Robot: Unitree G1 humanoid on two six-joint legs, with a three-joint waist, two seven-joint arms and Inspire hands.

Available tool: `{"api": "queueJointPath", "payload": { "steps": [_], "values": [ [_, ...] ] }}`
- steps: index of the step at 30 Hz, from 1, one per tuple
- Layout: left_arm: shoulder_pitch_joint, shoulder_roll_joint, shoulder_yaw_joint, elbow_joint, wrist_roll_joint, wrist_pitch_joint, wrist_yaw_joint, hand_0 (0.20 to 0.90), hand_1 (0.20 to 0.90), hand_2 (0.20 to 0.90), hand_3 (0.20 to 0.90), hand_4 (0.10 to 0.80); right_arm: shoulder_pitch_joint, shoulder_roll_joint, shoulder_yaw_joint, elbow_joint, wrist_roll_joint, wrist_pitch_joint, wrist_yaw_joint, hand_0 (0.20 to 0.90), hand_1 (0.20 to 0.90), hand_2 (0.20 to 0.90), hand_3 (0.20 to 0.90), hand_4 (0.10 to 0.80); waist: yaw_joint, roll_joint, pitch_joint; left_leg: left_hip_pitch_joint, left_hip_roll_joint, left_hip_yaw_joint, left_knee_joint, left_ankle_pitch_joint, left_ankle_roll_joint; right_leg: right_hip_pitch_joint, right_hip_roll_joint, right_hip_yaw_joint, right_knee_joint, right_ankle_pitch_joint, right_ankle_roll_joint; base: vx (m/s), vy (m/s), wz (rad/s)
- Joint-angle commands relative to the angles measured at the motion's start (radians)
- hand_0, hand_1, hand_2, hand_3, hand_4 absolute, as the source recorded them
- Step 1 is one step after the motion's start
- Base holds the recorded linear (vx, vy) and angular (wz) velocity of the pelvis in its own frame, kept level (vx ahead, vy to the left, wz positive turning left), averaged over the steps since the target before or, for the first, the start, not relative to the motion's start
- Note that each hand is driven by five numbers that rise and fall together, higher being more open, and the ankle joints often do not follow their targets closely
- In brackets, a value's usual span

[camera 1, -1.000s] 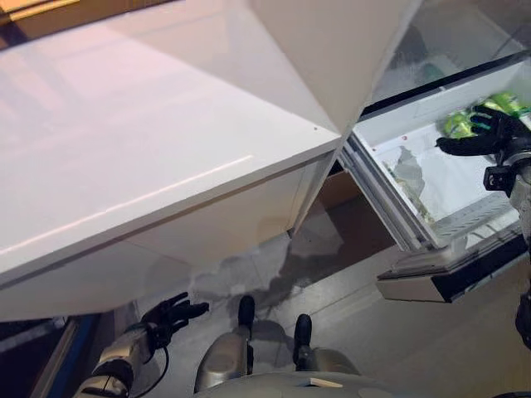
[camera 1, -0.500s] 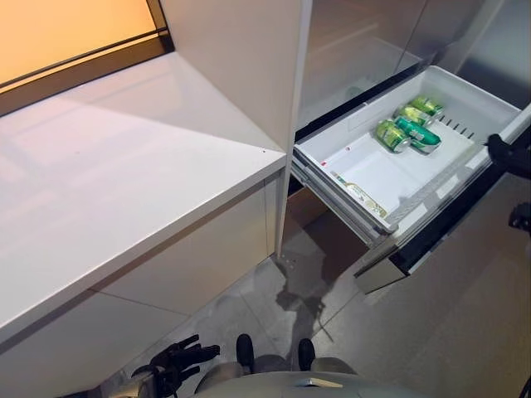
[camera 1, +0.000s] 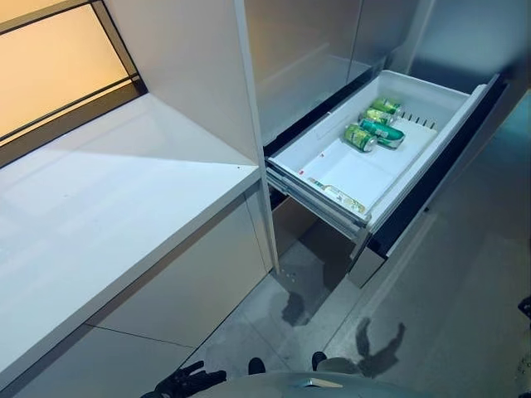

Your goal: Put drinks into fridge and close the fridge

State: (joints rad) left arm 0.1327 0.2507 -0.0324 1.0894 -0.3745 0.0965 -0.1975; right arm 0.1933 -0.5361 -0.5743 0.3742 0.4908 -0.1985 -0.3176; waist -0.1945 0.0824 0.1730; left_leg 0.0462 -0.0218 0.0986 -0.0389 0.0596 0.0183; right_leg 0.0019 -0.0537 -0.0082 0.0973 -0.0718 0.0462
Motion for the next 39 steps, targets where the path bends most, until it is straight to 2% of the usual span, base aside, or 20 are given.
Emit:
{"api": "queueJointPath", "payload": {
  "steps": [1,3,7,15,19,30,39],
  "values": [
    [-0.07,0.081,-0.017,0.031,-0.061,-0.042,0.049,0.9,0.9,0.9,0.9,0.8,-0.13,-0.16,0.023,-0.064,-0.003,-0.041,0.032,0.9,0.9,0.9,0.9,0.8,0.023,-0.04,0.087,-0.076,-0.027,-0.031,0.267,-0.212,0.023,-0.122,0.025,-0.01,0.2,-0.061,-0.045,-0.243,-0.007,-0.08],
    [-0.118,0.102,-0.012,0.015,-0.086,-0.059,0.098,0.9,0.9,0.9,0.9,0.8,-0.19,-0.177,0.095,-0.075,0.003,-0.019,0.005,0.9,0.9,0.9,0.9,0.8,0.024,-0.052,0.154,-0.172,-0.014,-0.016,0.348,-0.217,0.026,-0.205,0.028,-0.01,0.265,-0.067,-0.063,-0.322,-0.07,-0.19],
    [-0.161,0.123,0.006,-0.023,-0.094,-0.047,0.161,0.9,0.9,0.9,0.9,0.8,-0.253,-0.181,0.176,-0.093,-0.004,0.009,0.002,0.9,0.9,0.9,0.9,0.8,0.031,-0.065,0.214,-0.289,0.0,-0.008,0.45,-0.227,0.032,-0.311,0.036,-0.013,0.359,-0.082,-0.085,-0.17,-0.066,-0.04],
    [-0.225,0.126,-0.036,-0.08,-0.086,-0.036,0.202,0.9,0.9,0.9,0.9,0.8,-0.38,-0.181,0.32,-0.173,-0.05,0.046,0.053,0.9,0.9,0.9,0.9,0.8,0.066,-0.073,0.271,-0.424,-0.022,-0.051,0.603,-0.268,0.046,-0.417,0.028,-0.03,0.51,-0.127,-0.108,-0.033,-0.037,0.01],
    [-0.248,0.116,-0.056,-0.088,-0.081,-0.018,0.215,0.9,0.9,0.9,0.9,0.8,-0.451,-0.184,0.372,-0.198,-0.088,0.041,0.079,0.9,0.9,0.9,0.9,0.8,0.075,-0.064,0.284,-0.435,-0.031,-0.064,0.619,-0.268,0.042,-0.423,0.022,-0.036,0.524,-0.13,-0.109,0.031,0.01,0.09],
    [-0.317,0.098,-0.133,-0.142,-0.092,0.021,0.262,0.9,0.9,0.9,0.9,0.8,-0.771,-0.162,0.63,-0.249,-0.203,0.064,0.114,0.9,0.9,0.9,0.9,0.8,0.134,-0.047,0.323,-0.475,-0.063,-0.073,0.623,-0.247,0.04,-0.455,0.009,-0.055,0.533,-0.115,-0.098,-0.057,0.016,0.05],
    [-0.371,0.089,-0.175,-0.155,-0.098,0.047,0.282,0.9,0.9,0.9,0.9,0.8,-1.014,-0.094,0.811,-0.124,-0.199,0.119,0.114,0.9,0.9,0.9,0.9,0.8,0.197,-0.041,0.325,-0.51,-0.08,-0.072,0.712,-0.284,0.046,-0.463,-0.015,-0.082,0.591,-0.134,-0.098,-0.051,0.01,0.08]
  ]
}}
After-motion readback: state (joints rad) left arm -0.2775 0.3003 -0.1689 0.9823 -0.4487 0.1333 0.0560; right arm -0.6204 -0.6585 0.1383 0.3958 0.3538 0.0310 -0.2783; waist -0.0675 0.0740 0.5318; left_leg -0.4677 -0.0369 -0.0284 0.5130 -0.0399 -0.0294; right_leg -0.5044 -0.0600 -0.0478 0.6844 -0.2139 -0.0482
